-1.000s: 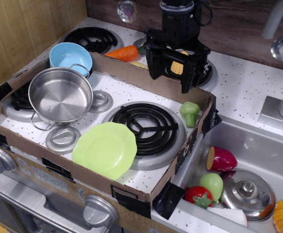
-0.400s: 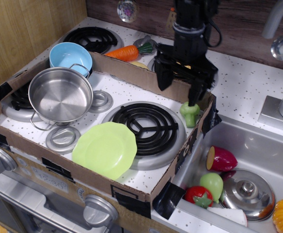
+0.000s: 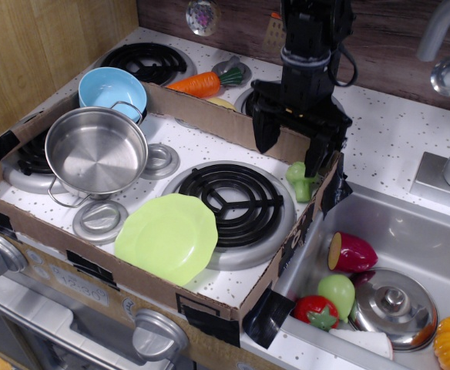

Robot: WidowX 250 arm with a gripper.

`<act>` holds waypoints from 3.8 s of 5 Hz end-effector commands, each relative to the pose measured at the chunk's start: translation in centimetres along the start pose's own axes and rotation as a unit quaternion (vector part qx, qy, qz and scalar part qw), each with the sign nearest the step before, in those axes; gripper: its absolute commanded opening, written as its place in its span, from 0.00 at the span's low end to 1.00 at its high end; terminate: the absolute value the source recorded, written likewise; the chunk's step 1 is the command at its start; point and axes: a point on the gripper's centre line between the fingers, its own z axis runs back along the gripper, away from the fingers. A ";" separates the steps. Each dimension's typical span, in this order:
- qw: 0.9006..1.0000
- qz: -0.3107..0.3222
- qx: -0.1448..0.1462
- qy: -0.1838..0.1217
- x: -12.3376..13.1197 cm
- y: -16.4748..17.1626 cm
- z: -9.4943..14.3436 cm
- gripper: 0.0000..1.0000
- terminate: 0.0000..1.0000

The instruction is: Put broccoli in pot

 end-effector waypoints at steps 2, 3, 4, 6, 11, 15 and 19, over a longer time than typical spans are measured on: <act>1.000 -0.012 -0.007 -0.019 1.2 0.1 0.0 1.00 0.00; 1.000 -0.017 -0.012 -0.014 1.5 -0.2 -0.8 1.00 0.00; 1.000 -0.025 -0.006 -0.012 2.0 -0.3 -0.8 1.00 0.00; 0.999 -0.024 0.007 -0.033 2.6 -0.6 -0.4 0.00 0.00; 0.997 0.009 0.045 -0.056 -0.7 -0.3 5.4 0.00 0.00; 0.998 0.044 0.036 -0.016 -6.9 6.6 8.4 0.00 0.00; 0.998 0.033 0.036 0.026 -10.1 15.3 8.6 0.00 0.00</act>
